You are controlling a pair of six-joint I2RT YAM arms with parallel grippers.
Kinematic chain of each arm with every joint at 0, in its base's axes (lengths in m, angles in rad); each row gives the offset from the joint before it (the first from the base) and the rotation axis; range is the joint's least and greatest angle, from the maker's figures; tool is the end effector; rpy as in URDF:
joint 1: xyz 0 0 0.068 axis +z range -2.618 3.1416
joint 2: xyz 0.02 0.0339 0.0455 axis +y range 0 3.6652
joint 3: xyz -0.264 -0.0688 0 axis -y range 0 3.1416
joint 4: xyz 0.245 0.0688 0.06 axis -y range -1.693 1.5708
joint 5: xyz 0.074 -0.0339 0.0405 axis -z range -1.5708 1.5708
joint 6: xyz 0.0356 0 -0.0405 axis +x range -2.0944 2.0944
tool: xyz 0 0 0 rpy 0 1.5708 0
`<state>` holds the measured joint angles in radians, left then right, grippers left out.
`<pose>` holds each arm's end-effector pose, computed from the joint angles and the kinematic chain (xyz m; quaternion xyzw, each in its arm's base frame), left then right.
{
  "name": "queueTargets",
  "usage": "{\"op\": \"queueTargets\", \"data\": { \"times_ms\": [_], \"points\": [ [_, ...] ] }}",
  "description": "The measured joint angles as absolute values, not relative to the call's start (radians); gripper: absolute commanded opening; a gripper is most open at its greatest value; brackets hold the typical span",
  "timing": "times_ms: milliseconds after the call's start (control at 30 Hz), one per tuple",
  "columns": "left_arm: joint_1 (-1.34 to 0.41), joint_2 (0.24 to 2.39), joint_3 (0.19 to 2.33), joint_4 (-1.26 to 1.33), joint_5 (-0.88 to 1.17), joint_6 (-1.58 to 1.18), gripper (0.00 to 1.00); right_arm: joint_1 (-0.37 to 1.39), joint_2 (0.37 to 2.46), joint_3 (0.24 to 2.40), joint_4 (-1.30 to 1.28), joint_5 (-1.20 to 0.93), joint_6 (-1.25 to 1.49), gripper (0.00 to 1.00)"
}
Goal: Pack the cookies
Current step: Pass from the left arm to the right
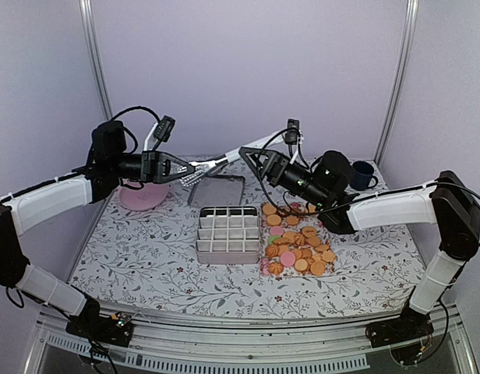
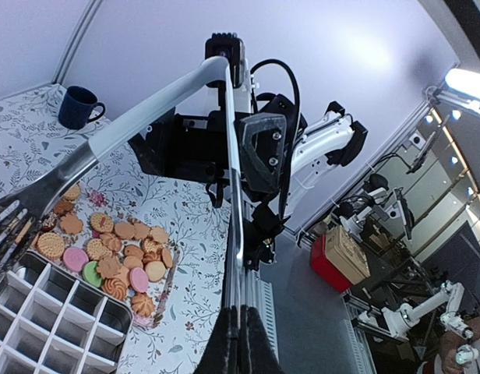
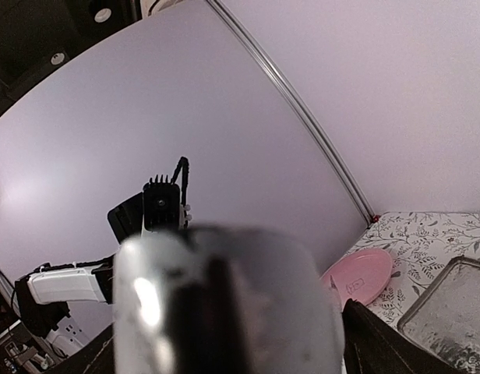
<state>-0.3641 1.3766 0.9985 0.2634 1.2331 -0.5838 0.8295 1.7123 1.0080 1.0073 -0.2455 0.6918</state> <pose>0.2722 -0.1397 0.3280 0.3157 0.6475 -0.6318 0.2861 0.2545 0.2908 0.2943 -0.1389 0.5797 0.6038 0.5293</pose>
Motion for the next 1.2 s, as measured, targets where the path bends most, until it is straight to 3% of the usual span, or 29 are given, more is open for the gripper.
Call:
{"op": "queueTargets", "data": {
  "times_ms": [333, 833, 1200],
  "points": [
    [-0.361, 1.360, 0.999, 0.201, 1.218, -0.505, 0.00, 0.830, 1.769, 1.018, 1.124, -0.236, 0.781, 0.85],
    [-0.350, 1.346, 1.010, 0.094, 1.197, -0.358, 0.00, 0.819, 1.813, 1.082, 1.129, -0.325, 0.848, 0.59],
    [-0.350, 1.334, 1.028, 0.007, 1.195, -0.263, 0.00, 0.789, 1.819, 1.084, 1.155, -0.481, 0.907, 0.50]
  ]
}}
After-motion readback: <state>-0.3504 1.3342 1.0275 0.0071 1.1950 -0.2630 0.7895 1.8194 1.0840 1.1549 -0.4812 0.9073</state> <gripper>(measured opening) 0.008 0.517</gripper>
